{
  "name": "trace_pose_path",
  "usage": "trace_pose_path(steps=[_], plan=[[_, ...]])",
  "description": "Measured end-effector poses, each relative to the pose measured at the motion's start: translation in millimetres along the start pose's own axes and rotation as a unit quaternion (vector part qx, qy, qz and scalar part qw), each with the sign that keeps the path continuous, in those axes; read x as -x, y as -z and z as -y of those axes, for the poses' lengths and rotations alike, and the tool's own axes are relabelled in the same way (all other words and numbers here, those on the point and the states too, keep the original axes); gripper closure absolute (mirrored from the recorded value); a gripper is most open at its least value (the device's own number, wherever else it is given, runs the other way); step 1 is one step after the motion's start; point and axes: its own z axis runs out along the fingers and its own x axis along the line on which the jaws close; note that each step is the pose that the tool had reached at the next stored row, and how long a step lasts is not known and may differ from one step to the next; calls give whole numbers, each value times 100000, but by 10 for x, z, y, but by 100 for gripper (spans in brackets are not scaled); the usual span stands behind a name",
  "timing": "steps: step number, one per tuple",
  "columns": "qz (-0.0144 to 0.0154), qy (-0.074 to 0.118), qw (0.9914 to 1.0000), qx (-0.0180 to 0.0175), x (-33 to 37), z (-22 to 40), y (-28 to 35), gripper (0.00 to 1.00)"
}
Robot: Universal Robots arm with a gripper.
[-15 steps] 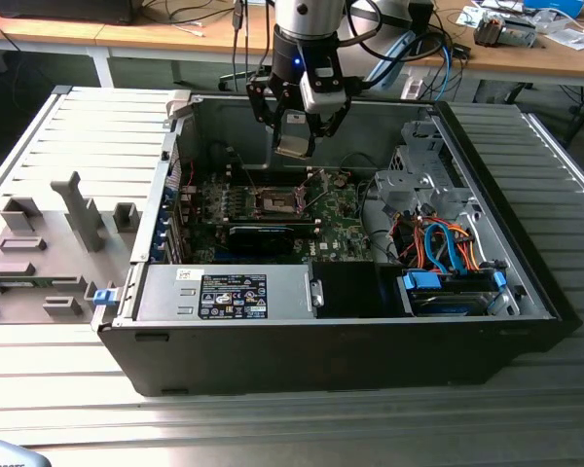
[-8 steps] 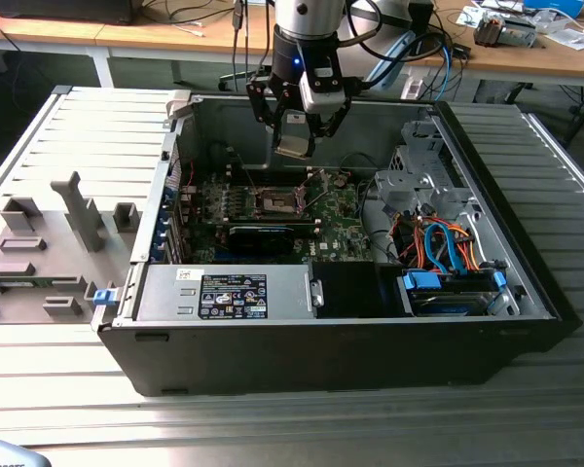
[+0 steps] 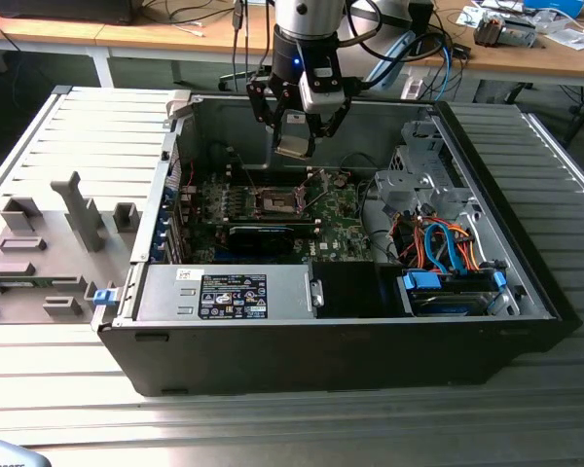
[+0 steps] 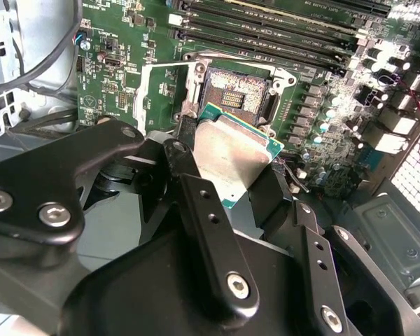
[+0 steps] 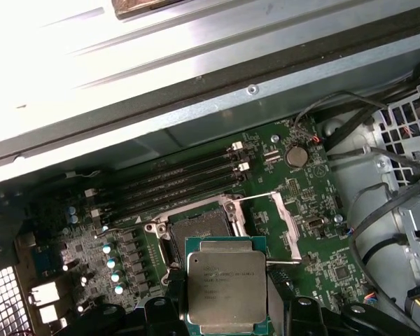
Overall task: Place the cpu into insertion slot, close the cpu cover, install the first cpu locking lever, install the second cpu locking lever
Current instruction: 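Place the cpu into insertion slot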
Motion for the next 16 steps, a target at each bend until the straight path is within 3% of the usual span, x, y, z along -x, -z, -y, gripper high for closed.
trace_pose_path(steps=[16], plan=[[28,-857,99996,14,0,0,0,45]])
